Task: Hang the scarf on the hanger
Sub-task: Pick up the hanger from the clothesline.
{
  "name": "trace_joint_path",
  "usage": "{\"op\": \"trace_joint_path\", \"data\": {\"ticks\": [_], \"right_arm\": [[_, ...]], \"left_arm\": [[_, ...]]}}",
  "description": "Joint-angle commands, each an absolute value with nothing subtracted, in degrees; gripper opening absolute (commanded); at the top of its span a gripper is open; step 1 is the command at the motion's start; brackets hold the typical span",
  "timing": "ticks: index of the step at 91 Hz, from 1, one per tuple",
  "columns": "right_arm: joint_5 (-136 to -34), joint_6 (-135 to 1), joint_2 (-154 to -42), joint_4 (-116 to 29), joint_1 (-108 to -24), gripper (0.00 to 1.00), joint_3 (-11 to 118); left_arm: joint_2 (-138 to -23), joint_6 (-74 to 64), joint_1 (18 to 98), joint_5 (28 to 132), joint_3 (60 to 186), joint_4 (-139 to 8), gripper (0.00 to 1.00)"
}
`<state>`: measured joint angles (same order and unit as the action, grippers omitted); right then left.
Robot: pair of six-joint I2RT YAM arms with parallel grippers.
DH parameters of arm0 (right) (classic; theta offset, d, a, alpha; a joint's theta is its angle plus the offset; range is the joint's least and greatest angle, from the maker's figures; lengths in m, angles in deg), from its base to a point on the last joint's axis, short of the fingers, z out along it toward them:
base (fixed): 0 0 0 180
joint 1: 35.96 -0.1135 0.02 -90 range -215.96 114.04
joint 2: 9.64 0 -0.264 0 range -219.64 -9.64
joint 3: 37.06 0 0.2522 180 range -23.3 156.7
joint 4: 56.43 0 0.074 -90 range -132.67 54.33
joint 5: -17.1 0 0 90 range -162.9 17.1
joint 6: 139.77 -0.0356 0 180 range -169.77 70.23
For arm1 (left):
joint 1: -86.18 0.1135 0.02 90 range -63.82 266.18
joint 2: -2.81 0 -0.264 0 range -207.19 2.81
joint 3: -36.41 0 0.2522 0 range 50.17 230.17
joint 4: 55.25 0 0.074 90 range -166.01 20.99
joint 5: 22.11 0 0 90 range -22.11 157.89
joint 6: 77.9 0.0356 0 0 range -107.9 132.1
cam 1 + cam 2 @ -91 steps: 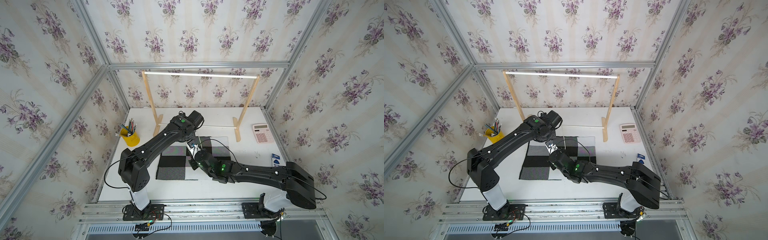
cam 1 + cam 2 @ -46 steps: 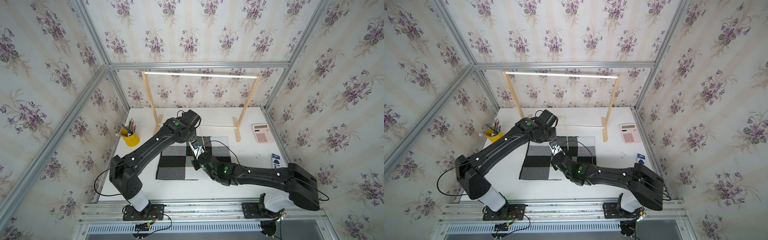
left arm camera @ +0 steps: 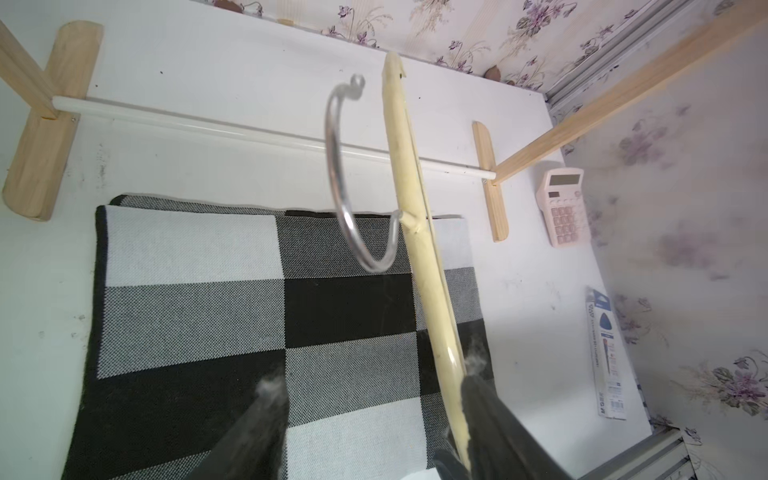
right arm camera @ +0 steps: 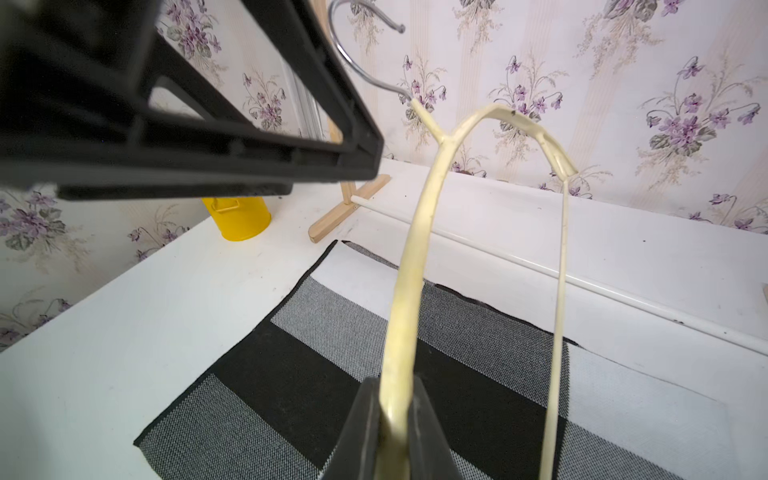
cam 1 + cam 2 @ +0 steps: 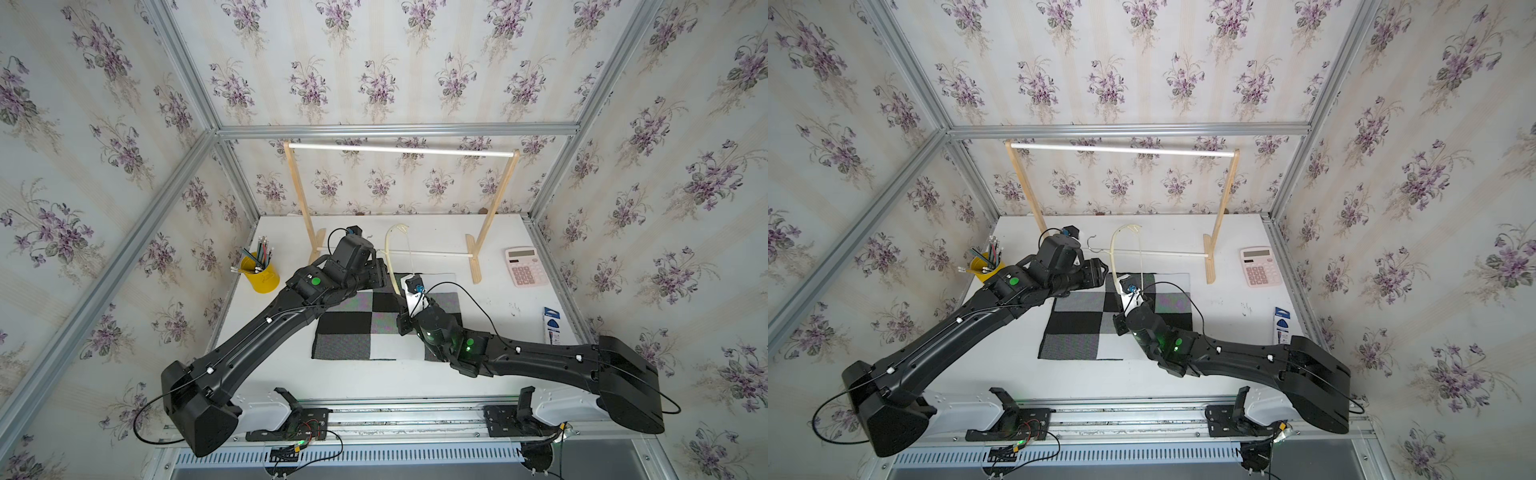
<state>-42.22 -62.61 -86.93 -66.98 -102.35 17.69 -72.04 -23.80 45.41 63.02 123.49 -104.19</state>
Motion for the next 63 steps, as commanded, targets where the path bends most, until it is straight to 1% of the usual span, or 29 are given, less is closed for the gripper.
{"op": "trace_joint_path", "data": {"ticks": [1,16,25,40,52,63], "right_arm": [[-44.1,-64.4,-87.1,-71.1,-102.4,0.0,17.5],[-45.0,-64.5,-86.9,-72.1,-102.4,0.0,17.5],[-45.3,-64.6,-86.6,-72.7,-102.4,0.0,17.2],[-46.3,-65.2,-86.3,-73.6,-102.4,0.0,16.7],[-47.3,-65.7,-86.9,-73.7,-102.5,0.0,17.1],[-48.0,-66.0,-87.4,-73.6,-102.5,0.0,17.5]], "left_arm": [[-72.8,-24.7,45.5,63.9,122.8,-98.0,0.68],[-72.8,-27.7,45.5,63.8,120.0,-92.7,0.67],[-71.4,-29.6,45.5,61.9,117.2,-88.6,0.67],[-71.0,-31.8,45.5,56.7,116.6,-88.1,0.67],[-72.2,-33.3,45.6,55.8,116.4,-85.5,0.66],[-75.2,-34.3,45.6,56.0,119.0,-87.3,0.64]]}}
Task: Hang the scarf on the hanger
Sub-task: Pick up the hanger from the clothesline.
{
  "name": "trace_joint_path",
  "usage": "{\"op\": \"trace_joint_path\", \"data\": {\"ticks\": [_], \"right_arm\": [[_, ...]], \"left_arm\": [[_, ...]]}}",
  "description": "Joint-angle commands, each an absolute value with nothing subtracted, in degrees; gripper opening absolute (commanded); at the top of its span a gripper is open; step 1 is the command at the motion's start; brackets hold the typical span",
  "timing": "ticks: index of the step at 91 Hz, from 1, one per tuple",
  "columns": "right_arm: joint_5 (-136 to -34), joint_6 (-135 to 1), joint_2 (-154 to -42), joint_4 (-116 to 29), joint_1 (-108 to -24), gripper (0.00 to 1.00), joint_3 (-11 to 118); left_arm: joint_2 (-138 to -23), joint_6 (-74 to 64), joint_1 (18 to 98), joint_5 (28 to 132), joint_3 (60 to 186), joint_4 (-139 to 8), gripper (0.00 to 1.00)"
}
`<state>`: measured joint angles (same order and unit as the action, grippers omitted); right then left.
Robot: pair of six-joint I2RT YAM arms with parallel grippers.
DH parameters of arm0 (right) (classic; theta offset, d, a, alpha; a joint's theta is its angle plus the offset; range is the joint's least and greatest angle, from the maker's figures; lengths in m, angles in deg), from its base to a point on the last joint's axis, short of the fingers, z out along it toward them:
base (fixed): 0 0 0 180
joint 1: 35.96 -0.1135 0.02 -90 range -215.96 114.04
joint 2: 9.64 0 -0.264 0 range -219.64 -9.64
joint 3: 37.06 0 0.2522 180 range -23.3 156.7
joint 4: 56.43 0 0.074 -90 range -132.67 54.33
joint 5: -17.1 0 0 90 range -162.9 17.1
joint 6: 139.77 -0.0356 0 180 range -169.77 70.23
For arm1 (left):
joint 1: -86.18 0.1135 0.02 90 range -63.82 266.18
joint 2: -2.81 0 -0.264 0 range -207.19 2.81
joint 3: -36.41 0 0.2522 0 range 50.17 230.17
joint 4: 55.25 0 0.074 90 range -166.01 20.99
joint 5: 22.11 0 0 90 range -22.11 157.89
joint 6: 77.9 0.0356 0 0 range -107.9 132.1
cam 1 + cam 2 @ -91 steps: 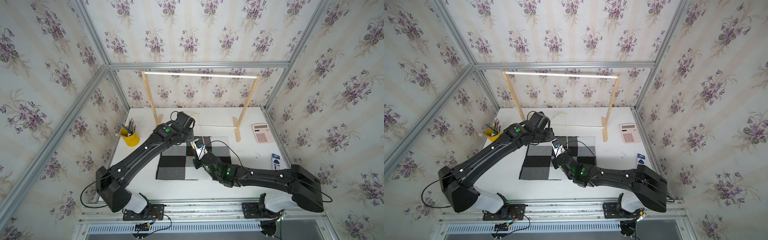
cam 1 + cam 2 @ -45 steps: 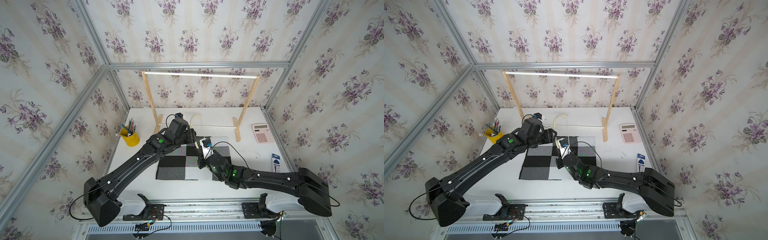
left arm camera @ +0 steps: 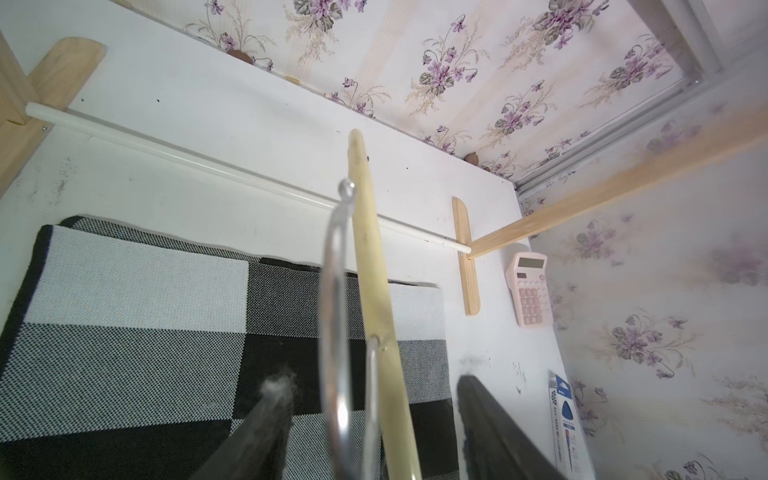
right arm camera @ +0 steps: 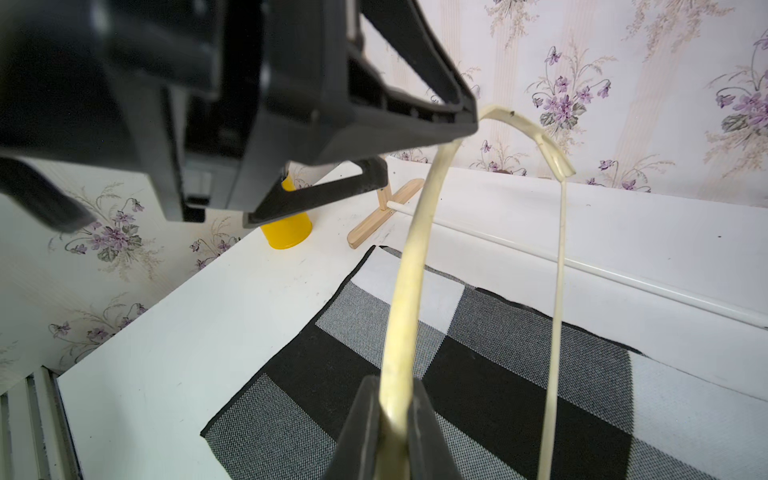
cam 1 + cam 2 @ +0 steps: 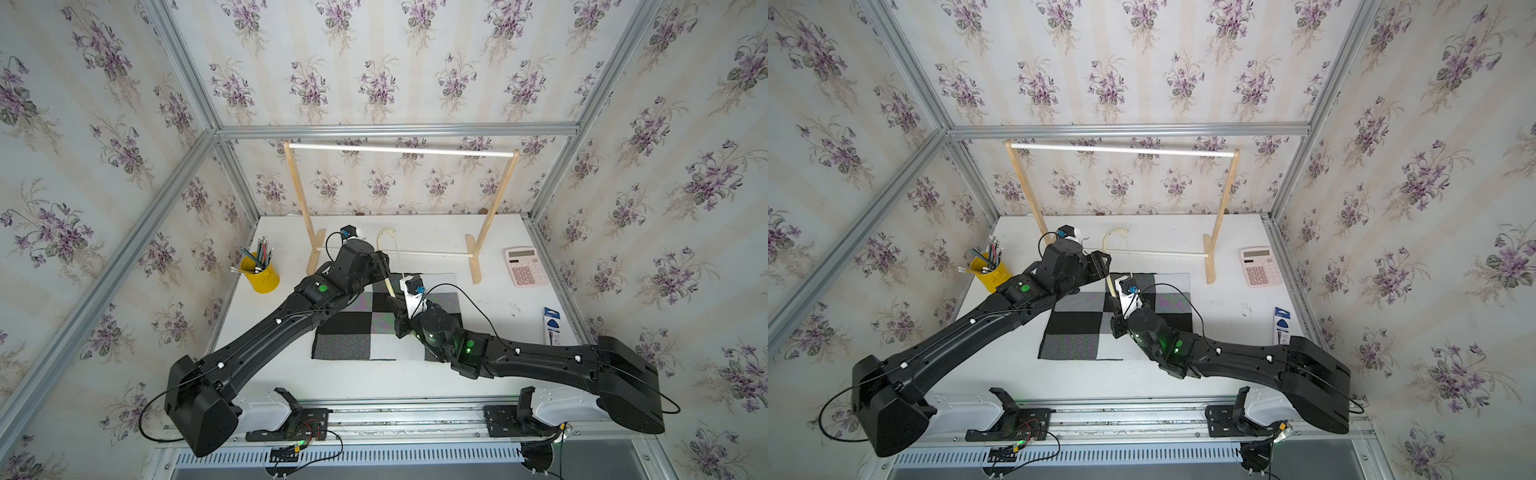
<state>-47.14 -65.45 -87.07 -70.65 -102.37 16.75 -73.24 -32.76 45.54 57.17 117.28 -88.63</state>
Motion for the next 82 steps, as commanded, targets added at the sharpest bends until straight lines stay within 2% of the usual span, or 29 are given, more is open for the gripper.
{"op": "trace_joint_path", "data": {"ticks": [1,22,31,47,82], "right_arm": [[-48.0,-66.0,-87.4,-73.5,-102.5,0.0,17.5],[-48.7,-66.1,-87.6,-73.5,-102.5,0.0,17.9],[-48.6,-66.1,-87.6,-73.5,-102.5,0.0,17.8],[-48.7,-66.0,-88.0,-73.4,-102.5,0.0,18.0],[-48.8,-65.7,-87.9,-73.2,-102.5,0.0,18.2]], "left_arm": [[-75.5,-34.4,45.6,56.0,119.1,-87.4,0.64],[-77.8,-35.5,45.7,55.9,120.6,-87.1,0.56],[-77.8,-35.5,45.7,55.6,121.0,-87.6,0.44],[-77.8,-35.6,46.0,55.8,121.3,-88.1,0.29],[-82.8,-35.1,46.1,57.8,124.4,-91.0,0.29]]}}
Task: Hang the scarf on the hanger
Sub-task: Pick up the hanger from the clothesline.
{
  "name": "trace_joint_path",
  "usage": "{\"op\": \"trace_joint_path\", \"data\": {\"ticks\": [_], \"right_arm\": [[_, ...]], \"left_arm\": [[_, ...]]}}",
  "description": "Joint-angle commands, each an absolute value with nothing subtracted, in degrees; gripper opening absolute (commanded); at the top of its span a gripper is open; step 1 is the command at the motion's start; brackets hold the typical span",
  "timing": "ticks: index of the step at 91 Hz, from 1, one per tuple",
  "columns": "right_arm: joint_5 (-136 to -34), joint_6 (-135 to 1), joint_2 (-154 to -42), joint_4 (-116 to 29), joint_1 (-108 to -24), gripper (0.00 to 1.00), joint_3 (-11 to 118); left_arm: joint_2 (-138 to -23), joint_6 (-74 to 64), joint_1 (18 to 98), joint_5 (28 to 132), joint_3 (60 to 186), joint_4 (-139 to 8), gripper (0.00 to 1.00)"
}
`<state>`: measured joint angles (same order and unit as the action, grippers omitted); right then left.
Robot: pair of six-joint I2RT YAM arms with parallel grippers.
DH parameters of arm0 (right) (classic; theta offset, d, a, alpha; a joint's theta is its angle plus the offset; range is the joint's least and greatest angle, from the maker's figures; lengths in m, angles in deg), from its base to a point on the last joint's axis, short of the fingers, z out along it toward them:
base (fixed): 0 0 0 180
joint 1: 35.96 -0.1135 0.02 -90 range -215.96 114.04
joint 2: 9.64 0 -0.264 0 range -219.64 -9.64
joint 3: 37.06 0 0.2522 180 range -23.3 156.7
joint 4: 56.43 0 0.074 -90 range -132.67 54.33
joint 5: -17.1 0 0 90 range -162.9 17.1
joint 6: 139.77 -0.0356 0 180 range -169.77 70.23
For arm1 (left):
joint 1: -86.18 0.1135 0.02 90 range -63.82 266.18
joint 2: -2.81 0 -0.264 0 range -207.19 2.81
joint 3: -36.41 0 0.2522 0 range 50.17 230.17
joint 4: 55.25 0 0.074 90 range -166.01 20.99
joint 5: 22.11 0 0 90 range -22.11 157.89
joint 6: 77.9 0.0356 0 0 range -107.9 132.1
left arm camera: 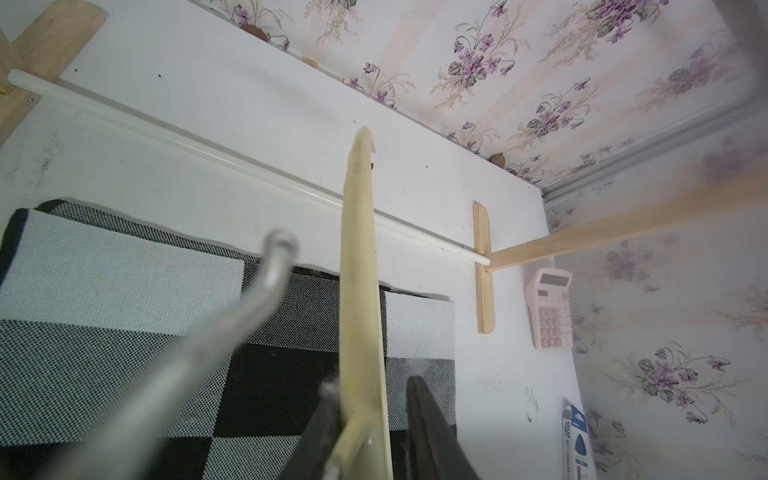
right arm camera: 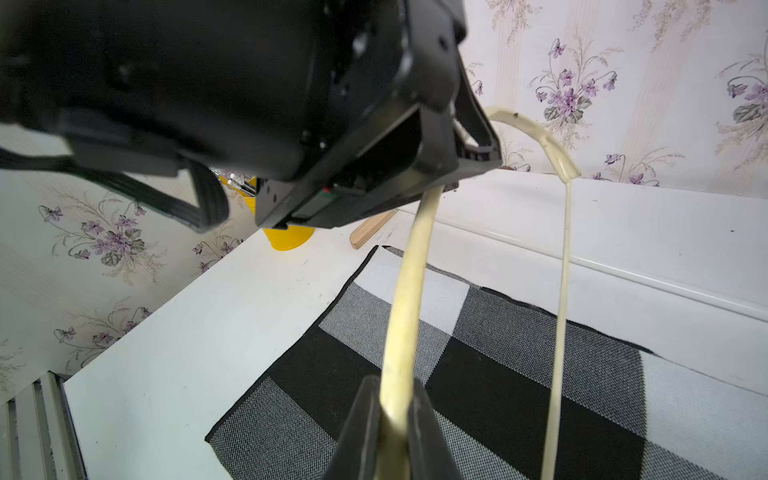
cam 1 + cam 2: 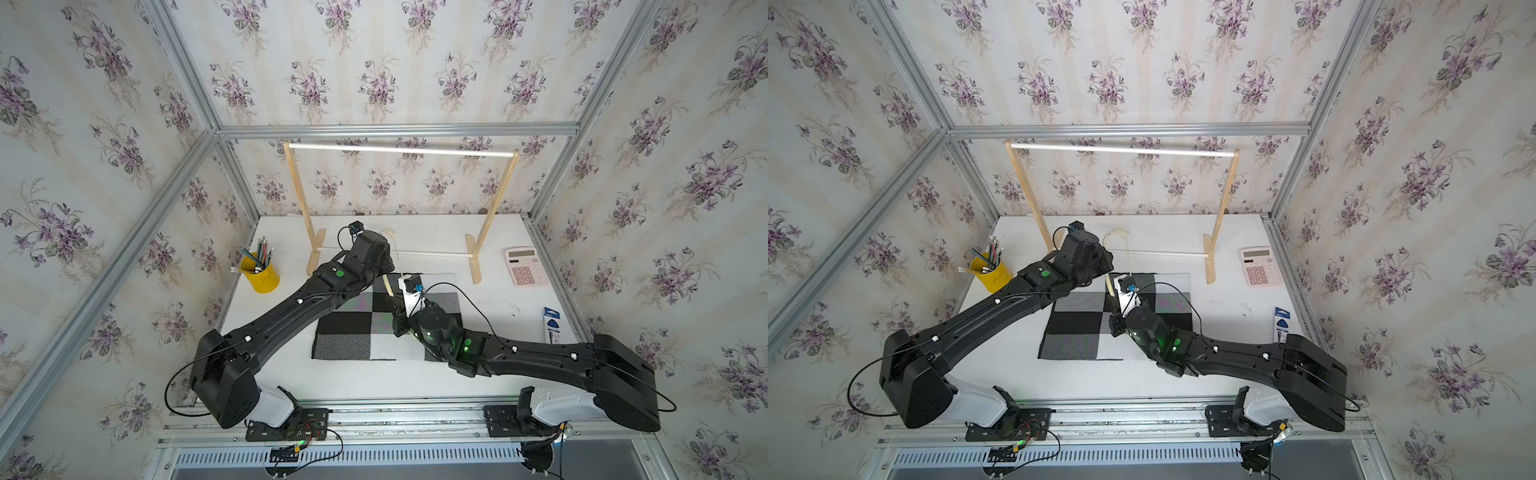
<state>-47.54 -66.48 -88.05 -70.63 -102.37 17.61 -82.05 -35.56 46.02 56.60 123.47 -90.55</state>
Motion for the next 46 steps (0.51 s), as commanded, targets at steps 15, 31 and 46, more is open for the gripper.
{"op": "trace_joint_path", "data": {"ticks": [15,31,46], "right_arm": [[-48.7,-65.6,-87.9,-73.1,-102.5,0.0,18.2],[-48.8,-65.6,-87.9,-73.1,-102.5,0.0,18.2],[-48.9,-65.7,-87.8,-73.1,-102.5,0.0,18.1]], "left_arm": [[-82.5,-35.0,46.1,57.5,124.4,-91.2,0.23],[-81.2,-34.7,46.2,56.6,124.1,-91.7,0.05],[-81.3,-34.5,46.2,56.6,124.3,-92.0,0.0]]}}
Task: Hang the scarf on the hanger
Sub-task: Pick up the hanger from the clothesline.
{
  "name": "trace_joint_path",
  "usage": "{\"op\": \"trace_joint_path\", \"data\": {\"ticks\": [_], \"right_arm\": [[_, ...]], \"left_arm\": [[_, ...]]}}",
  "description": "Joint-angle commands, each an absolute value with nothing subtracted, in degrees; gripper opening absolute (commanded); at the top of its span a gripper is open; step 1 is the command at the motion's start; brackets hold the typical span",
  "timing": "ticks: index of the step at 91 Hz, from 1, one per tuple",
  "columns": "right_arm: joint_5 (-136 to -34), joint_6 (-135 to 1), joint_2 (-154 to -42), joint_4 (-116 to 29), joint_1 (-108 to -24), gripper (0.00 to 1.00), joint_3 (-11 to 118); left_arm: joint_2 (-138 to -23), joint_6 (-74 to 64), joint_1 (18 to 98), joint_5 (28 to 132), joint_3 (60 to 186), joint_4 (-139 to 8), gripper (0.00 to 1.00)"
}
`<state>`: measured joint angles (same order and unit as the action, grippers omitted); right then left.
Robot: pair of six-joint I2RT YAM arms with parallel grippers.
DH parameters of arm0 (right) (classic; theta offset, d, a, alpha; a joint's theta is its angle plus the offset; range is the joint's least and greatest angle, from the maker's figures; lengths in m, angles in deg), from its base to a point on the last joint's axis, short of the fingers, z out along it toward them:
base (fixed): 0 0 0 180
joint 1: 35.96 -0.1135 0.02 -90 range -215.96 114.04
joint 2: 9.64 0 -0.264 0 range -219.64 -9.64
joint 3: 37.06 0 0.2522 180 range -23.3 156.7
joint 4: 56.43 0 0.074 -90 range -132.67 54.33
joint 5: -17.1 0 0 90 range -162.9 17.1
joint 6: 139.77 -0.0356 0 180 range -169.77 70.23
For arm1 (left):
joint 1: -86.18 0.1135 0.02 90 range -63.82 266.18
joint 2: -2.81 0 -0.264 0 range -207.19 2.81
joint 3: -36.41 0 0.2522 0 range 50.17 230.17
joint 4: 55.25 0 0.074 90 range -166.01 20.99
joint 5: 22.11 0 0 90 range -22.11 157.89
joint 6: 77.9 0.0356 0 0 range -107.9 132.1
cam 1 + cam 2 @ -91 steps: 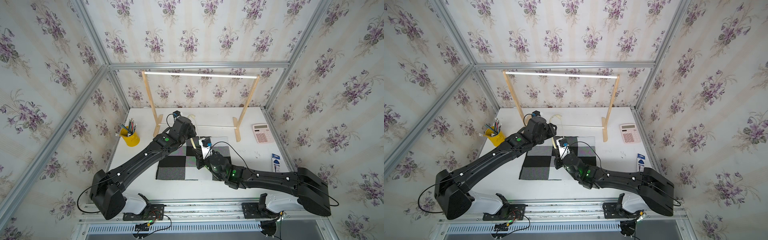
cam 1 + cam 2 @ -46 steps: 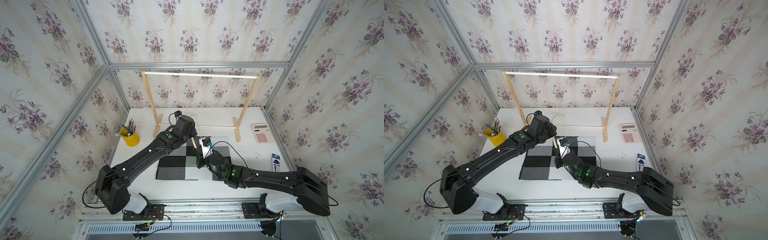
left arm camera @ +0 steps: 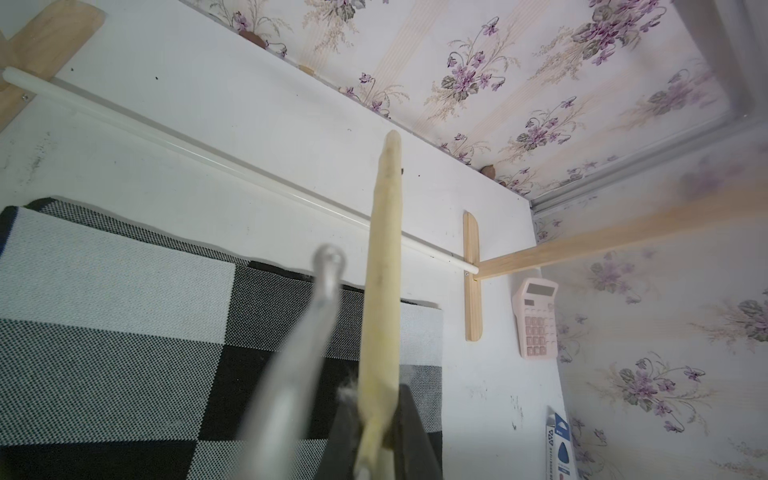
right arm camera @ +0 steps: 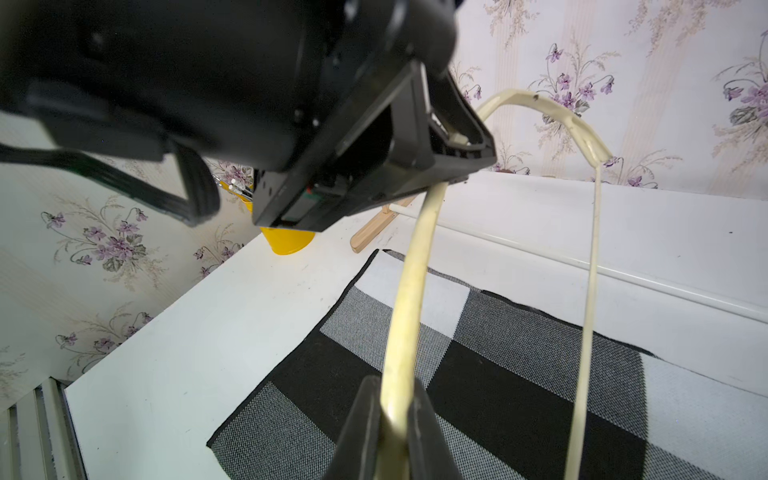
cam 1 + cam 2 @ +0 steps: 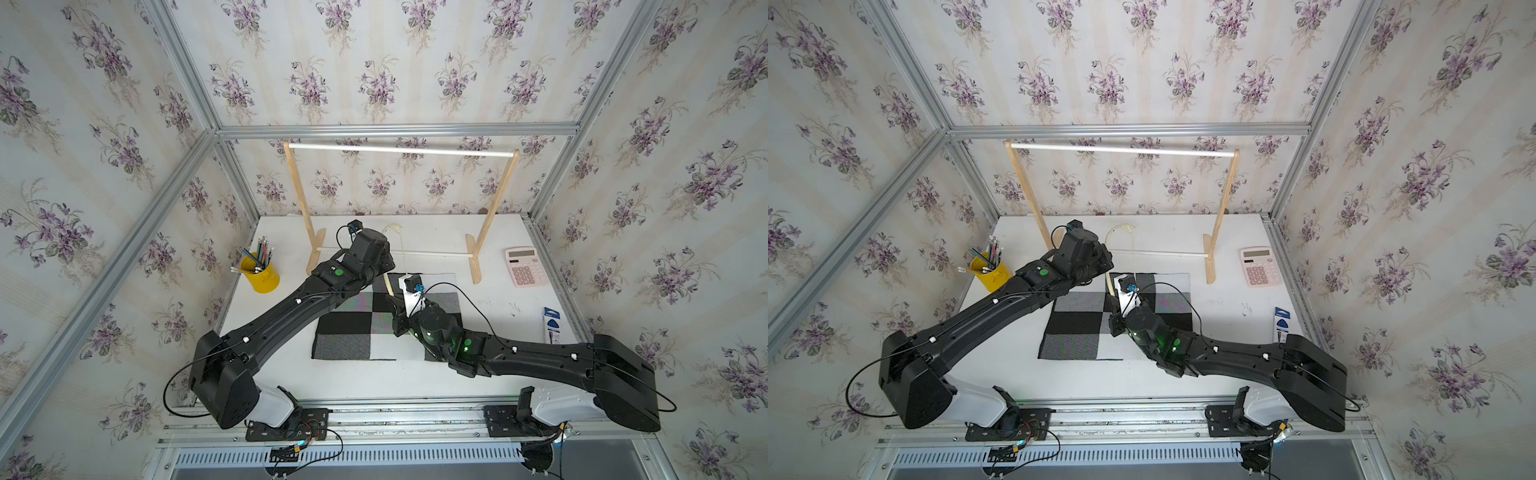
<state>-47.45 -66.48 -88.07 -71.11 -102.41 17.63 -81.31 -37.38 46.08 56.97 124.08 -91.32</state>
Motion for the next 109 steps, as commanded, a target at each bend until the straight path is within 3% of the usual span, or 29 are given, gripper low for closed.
{"op": "trace_joint_path", "data": {"ticks": [1,19,22,29,38,44,55,74,94,109], "right_arm": [[-48.9,-65.7,-87.8,-73.1,-102.5,0.0,18.1],[-48.8,-65.6,-87.3,-72.1,-102.5,0.0,18.2],[-48.8,-65.6,-87.2,-71.6,-102.5,0.11,18.4],[-48.9,-65.6,-87.3,-69.1,-102.5,0.52,19.4],[-48.9,-65.6,-86.6,-63.9,-102.5,0.87,21.1],[-49.1,-65.9,-84.9,-59.6,-102.5,0.99,21.7],[-48.4,-67.7,-79.3,-50.1,-102.6,1.0,21.0],[-41.1,-80.4,-66.8,-30.0,-100.2,0.9,16.9],[-65.2,-83.6,-60.9,-34.7,-78.4,0.82,9.2],[-67.4,-82.2,-64.5,-36.8,-74.5,0.82,9.3]], "left_arm": [[-81.3,-34.5,46.2,56.6,124.3,-92.0,0.0],[-81.2,-33.8,46.2,55.5,124.8,-94.0,0.0],[-81.1,-33.6,46.3,55.2,124.9,-94.7,0.0],[-81.0,-33.0,46.2,54.1,125.5,-96.7,0.0],[-81.1,-31.6,46.3,52.5,126.7,-100.4,0.0],[-81.2,-30.4,46.2,51.2,127.5,-102.8,0.0],[-81.0,-28.8,46.3,49.1,127.4,-105.5,0.0],[-81.1,-27.1,46.2,50.7,126.4,-108.2,0.0],[-82.0,-28.1,45.1,53.8,121.8,-107.1,0.0],[-80.8,-30.2,43.5,50.3,115.4,-98.4,0.0]]}}
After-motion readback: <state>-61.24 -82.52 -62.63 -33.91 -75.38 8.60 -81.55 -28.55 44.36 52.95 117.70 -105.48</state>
